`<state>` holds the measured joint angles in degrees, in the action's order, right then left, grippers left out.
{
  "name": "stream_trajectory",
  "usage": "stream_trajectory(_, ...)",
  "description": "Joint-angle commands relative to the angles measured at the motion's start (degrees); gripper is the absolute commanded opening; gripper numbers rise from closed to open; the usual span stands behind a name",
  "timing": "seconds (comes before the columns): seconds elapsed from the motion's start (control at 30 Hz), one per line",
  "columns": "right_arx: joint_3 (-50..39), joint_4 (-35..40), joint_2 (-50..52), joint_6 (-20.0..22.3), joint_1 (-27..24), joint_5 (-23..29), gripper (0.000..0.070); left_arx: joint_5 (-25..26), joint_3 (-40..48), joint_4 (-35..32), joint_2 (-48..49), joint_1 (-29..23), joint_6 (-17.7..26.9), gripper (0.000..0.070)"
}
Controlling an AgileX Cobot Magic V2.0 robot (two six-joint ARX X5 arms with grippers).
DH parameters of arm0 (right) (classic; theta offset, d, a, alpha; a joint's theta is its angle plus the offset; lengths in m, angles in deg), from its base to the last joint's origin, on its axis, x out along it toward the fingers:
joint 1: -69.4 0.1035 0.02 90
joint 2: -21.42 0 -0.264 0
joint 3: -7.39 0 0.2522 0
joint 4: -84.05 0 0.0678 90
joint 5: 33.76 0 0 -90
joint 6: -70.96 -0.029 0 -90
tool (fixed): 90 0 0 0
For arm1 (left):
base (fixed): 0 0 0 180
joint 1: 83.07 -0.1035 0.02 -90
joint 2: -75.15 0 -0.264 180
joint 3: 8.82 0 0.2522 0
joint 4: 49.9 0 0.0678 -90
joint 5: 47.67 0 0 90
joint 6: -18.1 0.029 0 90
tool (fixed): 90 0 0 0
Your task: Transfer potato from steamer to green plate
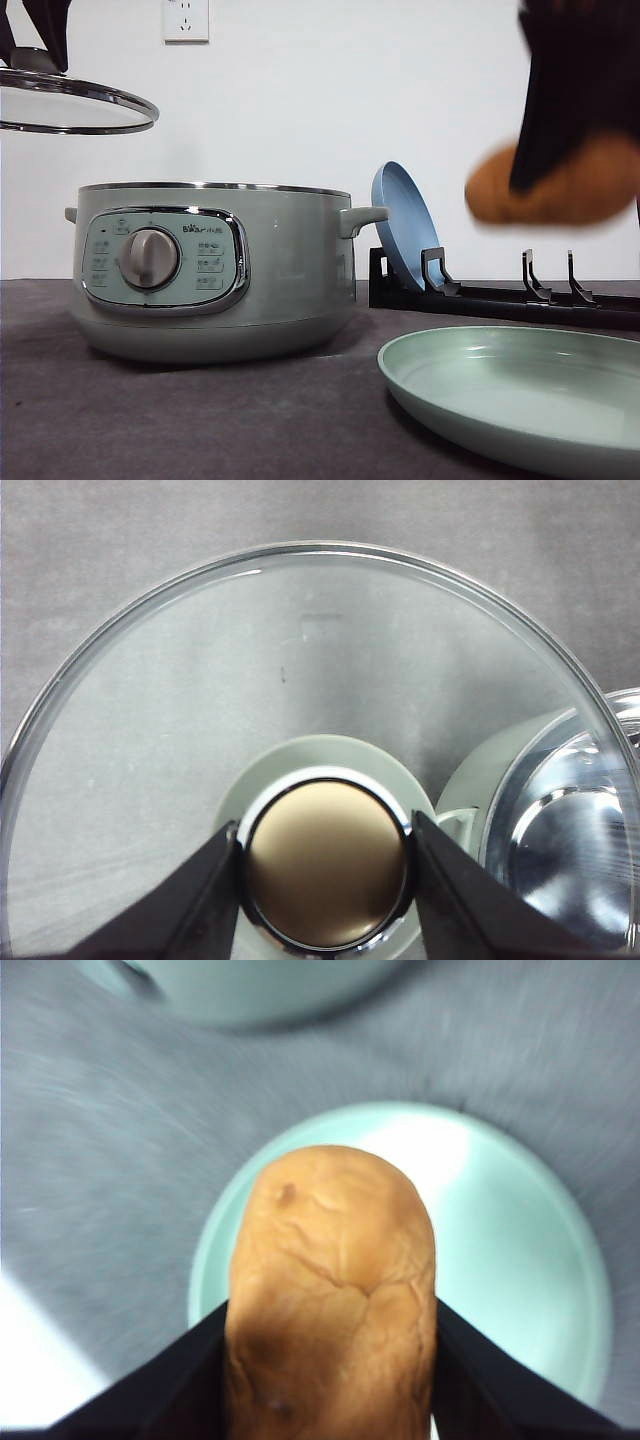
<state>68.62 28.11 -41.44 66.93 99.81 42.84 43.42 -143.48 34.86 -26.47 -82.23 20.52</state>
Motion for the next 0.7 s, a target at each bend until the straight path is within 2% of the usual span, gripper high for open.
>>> stream_trajectory(0.0, -2.77, 4.91, -0.74, -4.07, 0.42, -0.01, 0.0174, -0.01, -2.67, -1.57, 0.87, 0.37, -0.07, 0.0)
stream_trajectory(0.1, -7.79, 11.66, -1.27, -6.78, 0.42, 0.23, 0.0174, -0.01, -2.67, -1.57, 0.87, 0.56, -0.07, 0.0)
stream_trajectory(0.23, -12.0, 16.56, -1.52, -9.35, 0.41, 1.8, 0.0175, -0.01, -2.67, -1.57, 0.87, 0.82, -0.07, 0.0)
stream_trajectory(0.67, -13.88, 18.17, -1.99, -9.49, 0.03, 4.9, 0.0175, -0.01, -2.64, -1.55, 0.87, 2.17, -0.07, 0.0)
